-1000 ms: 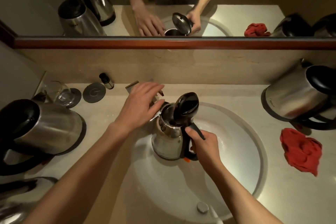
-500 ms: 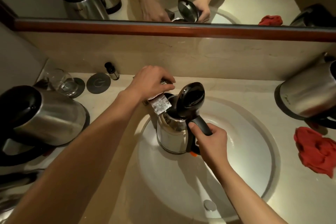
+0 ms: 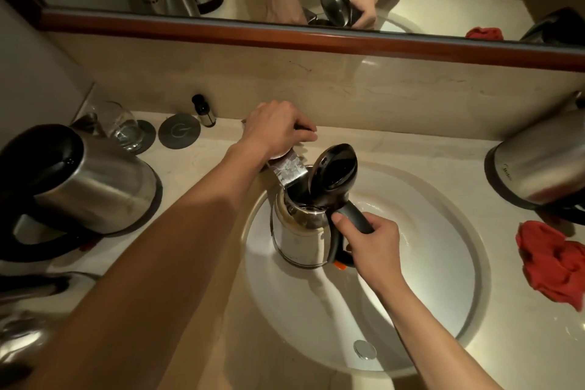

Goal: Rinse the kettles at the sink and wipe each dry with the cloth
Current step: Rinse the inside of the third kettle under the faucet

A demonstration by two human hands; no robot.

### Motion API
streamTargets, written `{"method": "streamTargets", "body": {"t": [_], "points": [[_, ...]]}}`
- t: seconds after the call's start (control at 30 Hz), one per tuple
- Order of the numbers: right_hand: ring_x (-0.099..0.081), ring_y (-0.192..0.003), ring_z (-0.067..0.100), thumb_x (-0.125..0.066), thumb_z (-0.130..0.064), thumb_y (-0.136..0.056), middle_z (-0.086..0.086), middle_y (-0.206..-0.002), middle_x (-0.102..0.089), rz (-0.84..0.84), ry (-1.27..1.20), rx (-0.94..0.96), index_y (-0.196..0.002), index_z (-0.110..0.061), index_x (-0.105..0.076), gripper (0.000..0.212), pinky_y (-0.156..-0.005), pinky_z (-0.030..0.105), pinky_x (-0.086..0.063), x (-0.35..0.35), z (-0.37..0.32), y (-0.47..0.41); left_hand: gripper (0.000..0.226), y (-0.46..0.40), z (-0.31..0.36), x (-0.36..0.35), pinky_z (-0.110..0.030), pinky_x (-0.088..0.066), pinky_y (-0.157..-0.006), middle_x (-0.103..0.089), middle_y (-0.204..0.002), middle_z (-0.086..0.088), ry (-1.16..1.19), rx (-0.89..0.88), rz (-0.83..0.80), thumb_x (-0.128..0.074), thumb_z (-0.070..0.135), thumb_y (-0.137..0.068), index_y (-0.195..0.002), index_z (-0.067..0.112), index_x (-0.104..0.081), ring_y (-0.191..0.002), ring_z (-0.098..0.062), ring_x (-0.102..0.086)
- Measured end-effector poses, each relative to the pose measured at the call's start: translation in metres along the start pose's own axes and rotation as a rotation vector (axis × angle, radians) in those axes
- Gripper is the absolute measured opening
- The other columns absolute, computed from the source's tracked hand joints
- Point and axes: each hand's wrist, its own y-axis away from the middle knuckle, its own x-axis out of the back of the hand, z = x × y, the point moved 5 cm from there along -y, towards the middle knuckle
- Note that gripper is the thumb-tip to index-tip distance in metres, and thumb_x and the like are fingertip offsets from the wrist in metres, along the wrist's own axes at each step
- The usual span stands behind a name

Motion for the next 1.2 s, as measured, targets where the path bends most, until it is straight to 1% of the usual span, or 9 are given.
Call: {"method": "streamTargets", "body": {"t": [0.27,0.4,0.47,0.6,0.67,0.8,0.97,1.1,1.2], "points": [[-0.042,-0.049,0.015,-0.081,-0.021,-0.087,0.001,-0.052,-0.044,0.003,0.011,0.029,-0.066,0.010,-0.053,0.047,-0.050,0.026,-0.039,-0.001,-0.002,0.000,0.024,0.001,0.001,0.000,-0.034,-0.042,-0.090,-0.074,-0.106,0.014,-0.022,0.036,0.040,-0.065,0.053,-0.089,-0.105,0.038,-0.075,-0.104,-0.016,-0.064],[-0.038,-0.046,0.012,-0.083,-0.020,-0.087,-0.006,-0.048,-0.040,0.033,-0.011,0.019,-0.057,0.000,-0.050,0.048,-0.050,0.029,-0.039,-0.002,0.002,0.001,0.025,-0.001,0.000,-0.003,-0.038,-0.045,-0.095,-0.075,-0.102,0.013,-0.020,0.061,0.052,-0.064,0.055,-0.088,-0.104,0.040,-0.075,-0.101,-0.017,-0.065],[-0.039,-0.052,0.015,-0.084,-0.030,-0.082,-0.005,-0.050,-0.039,0.042,-0.014,0.023,-0.056,-0.002,-0.051,0.050,-0.057,0.033,-0.039,-0.003,0.004,0.002,0.024,-0.002,-0.001,-0.003,-0.039,-0.044,-0.098,-0.075,-0.102,0.013,-0.022,0.069,0.053,-0.064,0.056,-0.088,-0.104,0.040,-0.075,-0.101,-0.017,-0.065],[-0.035,-0.057,0.019,-0.077,-0.053,-0.067,-0.010,-0.050,-0.032,0.046,-0.038,0.005,-0.046,-0.025,-0.042,0.049,-0.060,0.035,-0.035,-0.003,0.008,0.004,0.025,-0.001,0.000,-0.003,-0.041,-0.043,-0.101,-0.075,-0.104,0.013,-0.015,0.064,0.061,-0.063,0.055,-0.089,-0.105,0.039,-0.075,-0.102,-0.017,-0.065],[-0.034,-0.056,0.019,-0.078,-0.050,-0.069,-0.009,-0.050,-0.032,0.042,-0.038,0.013,-0.047,-0.024,-0.042,0.050,-0.060,0.035,-0.034,-0.003,0.007,0.005,0.025,0.001,0.001,-0.002,-0.042,-0.043,-0.102,-0.075,-0.104,0.013,-0.011,0.058,0.071,-0.063,0.055,-0.090,-0.105,0.039,-0.075,-0.102,-0.016,-0.066],[-0.031,-0.054,0.016,-0.084,-0.025,-0.085,-0.011,-0.049,-0.031,0.069,-0.014,0.041,-0.043,-0.028,-0.040,0.061,-0.060,0.032,-0.029,-0.003,0.008,0.002,0.025,0.004,0.004,0.000,-0.039,-0.041,-0.103,-0.075,-0.106,0.013,-0.017,0.045,0.092,-0.063,0.052,-0.091,-0.107,0.037,-0.075,-0.103,-0.016,-0.065],[-0.030,-0.053,0.015,-0.084,-0.030,-0.083,-0.012,-0.049,-0.031,0.080,-0.017,0.041,-0.044,-0.028,-0.039,0.059,-0.059,0.032,-0.028,-0.003,0.010,0.001,0.024,0.006,0.006,0.002,-0.038,-0.042,-0.100,-0.075,-0.105,0.015,-0.009,0.040,0.106,-0.064,0.052,-0.090,-0.106,0.037,-0.075,-0.103,-0.015,-0.065],[-0.035,-0.054,0.021,-0.078,-0.052,-0.068,-0.006,-0.050,-0.034,0.071,-0.042,-0.001,-0.045,-0.026,-0.043,0.049,-0.055,0.039,-0.034,-0.005,0.012,0.001,0.025,0.007,0.008,0.003,-0.037,-0.040,-0.100,-0.074,-0.107,0.015,-0.014,0.040,0.104,-0.064,0.051,-0.091,-0.107,0.036,-0.075,-0.105,-0.015,-0.065],[-0.043,-0.053,0.026,-0.079,-0.052,-0.067,0.012,-0.052,-0.040,0.059,-0.043,-0.024,-0.050,-0.016,-0.048,0.051,-0.049,0.051,-0.044,-0.008,0.017,0.000,0.024,0.007,0.008,0.003,-0.036,-0.042,-0.098,-0.074,-0.108,0.015,-0.013,0.038,0.102,-0.064,0.050,-0.091,-0.107,0.036,-0.075,-0.105,-0.014,-0.065]]}}
